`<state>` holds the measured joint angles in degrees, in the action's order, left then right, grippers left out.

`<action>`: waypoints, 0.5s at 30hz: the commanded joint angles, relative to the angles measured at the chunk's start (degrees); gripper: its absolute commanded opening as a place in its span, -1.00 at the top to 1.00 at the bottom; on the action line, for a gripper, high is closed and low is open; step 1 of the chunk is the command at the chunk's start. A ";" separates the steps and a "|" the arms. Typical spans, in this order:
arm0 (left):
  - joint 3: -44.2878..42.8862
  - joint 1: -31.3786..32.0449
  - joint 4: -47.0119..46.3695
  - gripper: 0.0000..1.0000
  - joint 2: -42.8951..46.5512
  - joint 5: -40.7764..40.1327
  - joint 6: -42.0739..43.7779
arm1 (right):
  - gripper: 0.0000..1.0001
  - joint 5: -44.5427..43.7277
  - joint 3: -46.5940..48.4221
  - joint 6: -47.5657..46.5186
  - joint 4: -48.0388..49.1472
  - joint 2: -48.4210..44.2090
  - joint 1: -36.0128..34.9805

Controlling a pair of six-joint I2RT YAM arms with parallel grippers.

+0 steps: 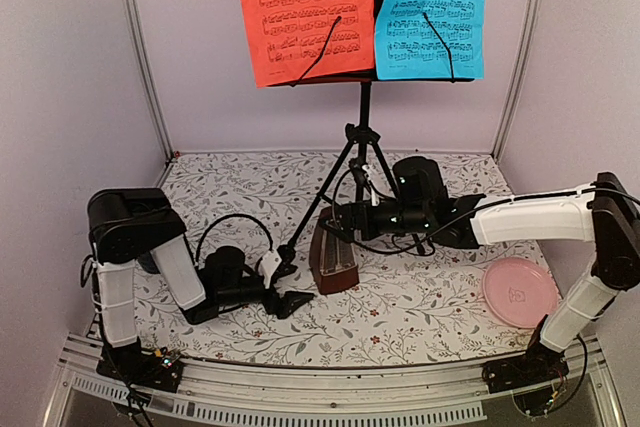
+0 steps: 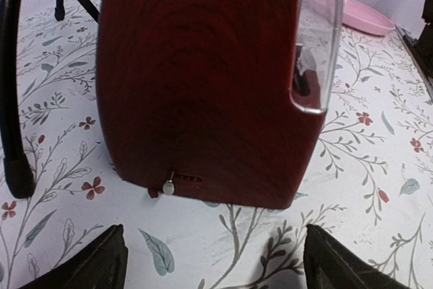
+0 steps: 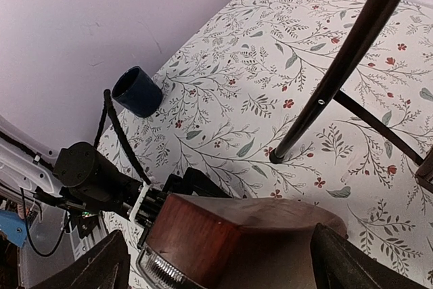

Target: Set up the instrument practice props

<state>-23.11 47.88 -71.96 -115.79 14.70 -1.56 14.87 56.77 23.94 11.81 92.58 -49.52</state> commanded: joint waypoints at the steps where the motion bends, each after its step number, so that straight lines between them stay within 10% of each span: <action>1: -2.22 1.61 -5.81 -0.79 -3.51 1.06 1.91 | -0.86 -1.58 2.30 -0.92 -0.74 1.35 -0.43; 15: -5.30 4.46 -3.69 -0.54 -6.00 -4.16 1.98 | -0.74 -2.04 3.09 -1.28 -1.20 2.60 -0.47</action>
<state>-28.05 51.42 -74.91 -121.01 12.03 -0.38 13.61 58.24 23.09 10.59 94.15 -49.52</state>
